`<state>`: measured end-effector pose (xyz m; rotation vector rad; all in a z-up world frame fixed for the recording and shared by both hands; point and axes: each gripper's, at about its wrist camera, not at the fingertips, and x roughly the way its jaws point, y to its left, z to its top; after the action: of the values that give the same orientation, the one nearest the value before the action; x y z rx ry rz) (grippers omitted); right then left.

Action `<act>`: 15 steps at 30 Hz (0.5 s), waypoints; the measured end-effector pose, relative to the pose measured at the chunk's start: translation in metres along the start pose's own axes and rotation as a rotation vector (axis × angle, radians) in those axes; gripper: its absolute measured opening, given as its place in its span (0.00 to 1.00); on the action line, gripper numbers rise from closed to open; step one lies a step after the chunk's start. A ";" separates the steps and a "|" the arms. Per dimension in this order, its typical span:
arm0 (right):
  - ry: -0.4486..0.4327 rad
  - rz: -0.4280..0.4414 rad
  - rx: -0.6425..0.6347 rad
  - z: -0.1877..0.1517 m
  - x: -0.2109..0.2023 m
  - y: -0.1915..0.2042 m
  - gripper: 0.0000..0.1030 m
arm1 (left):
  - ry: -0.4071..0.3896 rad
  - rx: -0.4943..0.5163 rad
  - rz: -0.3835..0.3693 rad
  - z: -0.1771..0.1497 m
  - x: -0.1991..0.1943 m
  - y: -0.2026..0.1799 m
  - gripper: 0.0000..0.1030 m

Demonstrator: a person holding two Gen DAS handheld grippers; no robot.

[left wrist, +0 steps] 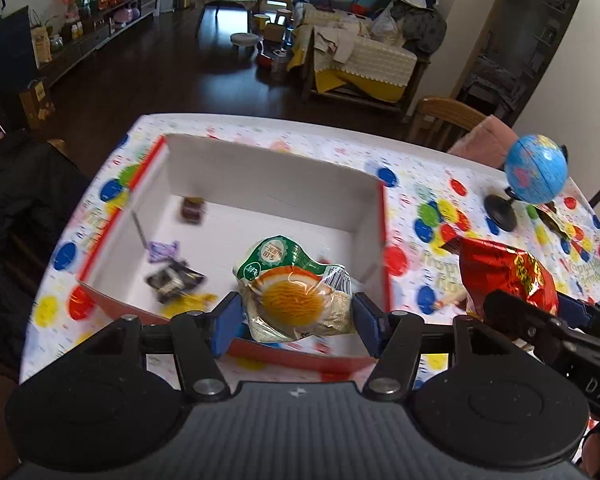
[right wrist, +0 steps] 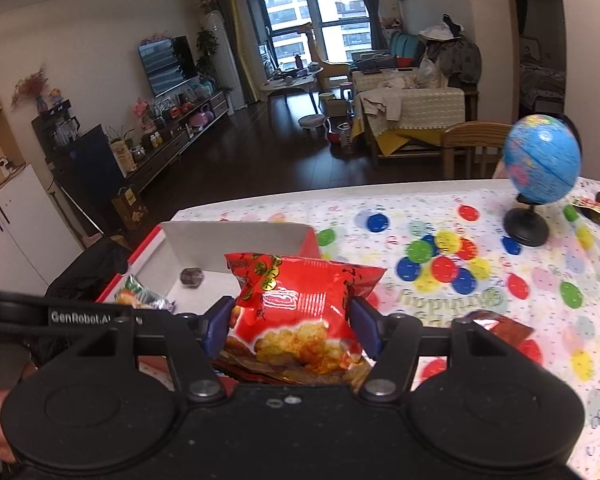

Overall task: Organize snacks
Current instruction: 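Carry the egg packet with the left tool while the right tool carries the chip bag to the box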

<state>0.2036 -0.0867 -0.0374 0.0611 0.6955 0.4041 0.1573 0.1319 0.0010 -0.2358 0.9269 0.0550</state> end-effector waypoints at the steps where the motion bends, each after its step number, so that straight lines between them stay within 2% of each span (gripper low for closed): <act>1: 0.001 -0.001 -0.004 0.001 0.003 0.006 0.60 | 0.000 0.001 0.003 0.003 0.001 0.007 0.58; 8: 0.014 -0.011 -0.038 0.003 0.032 0.043 0.60 | -0.002 0.021 0.038 0.020 0.013 0.045 0.58; 15: 0.027 -0.023 -0.100 0.008 0.068 0.069 0.60 | 0.012 0.054 0.085 0.043 0.045 0.071 0.59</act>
<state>0.2321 0.0039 -0.0602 -0.0475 0.7015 0.4177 0.2075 0.2085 -0.0223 -0.1467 0.9493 0.1072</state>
